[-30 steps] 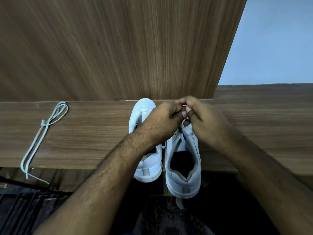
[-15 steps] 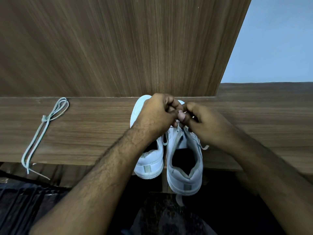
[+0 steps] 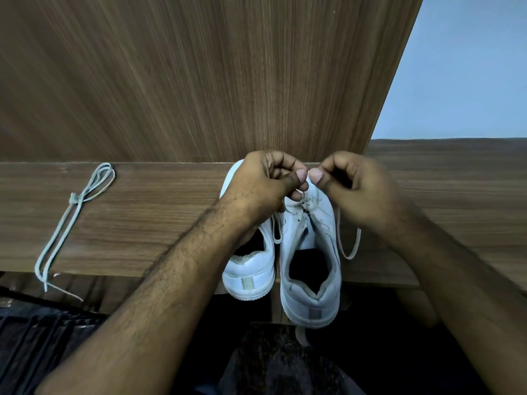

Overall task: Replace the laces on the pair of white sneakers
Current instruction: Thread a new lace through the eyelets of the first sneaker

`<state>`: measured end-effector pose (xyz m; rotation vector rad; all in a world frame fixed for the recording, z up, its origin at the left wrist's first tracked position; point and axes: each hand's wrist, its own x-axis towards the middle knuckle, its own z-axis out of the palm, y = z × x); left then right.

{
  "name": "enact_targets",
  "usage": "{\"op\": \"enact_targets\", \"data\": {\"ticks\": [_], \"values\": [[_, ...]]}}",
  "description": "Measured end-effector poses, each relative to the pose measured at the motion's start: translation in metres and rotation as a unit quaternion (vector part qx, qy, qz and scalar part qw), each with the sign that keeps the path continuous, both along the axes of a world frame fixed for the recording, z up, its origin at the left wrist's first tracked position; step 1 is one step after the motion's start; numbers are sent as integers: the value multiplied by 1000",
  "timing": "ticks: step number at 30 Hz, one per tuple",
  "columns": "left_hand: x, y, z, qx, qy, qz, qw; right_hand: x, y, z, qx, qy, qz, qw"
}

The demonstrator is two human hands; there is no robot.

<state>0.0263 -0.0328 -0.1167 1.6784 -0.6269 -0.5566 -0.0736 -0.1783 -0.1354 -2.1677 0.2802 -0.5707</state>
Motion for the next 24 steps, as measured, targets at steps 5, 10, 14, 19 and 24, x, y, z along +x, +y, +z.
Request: {"op": "enact_targets", "data": {"ticks": [5, 10, 14, 19, 24], "values": [[2, 2, -9, 168, -165, -14, 972, -2, -8, 6, 52, -82, -78, 992], [-8, 4, -9, 336, -191, -92, 918, -3, -6, -10, -122, 149, -37, 981], [-14, 1, -3, 337, -197, -69, 918, -2, 4, -6, -102, 172, 5, 980], [-8, 5, -9, 287, -56, -28, 956, -2, 4, -7, -72, 189, 19, 979], [-5, 2, -14, 235, 45, 18, 971, 1, -1, -9, -34, 160, -40, 986]]}}
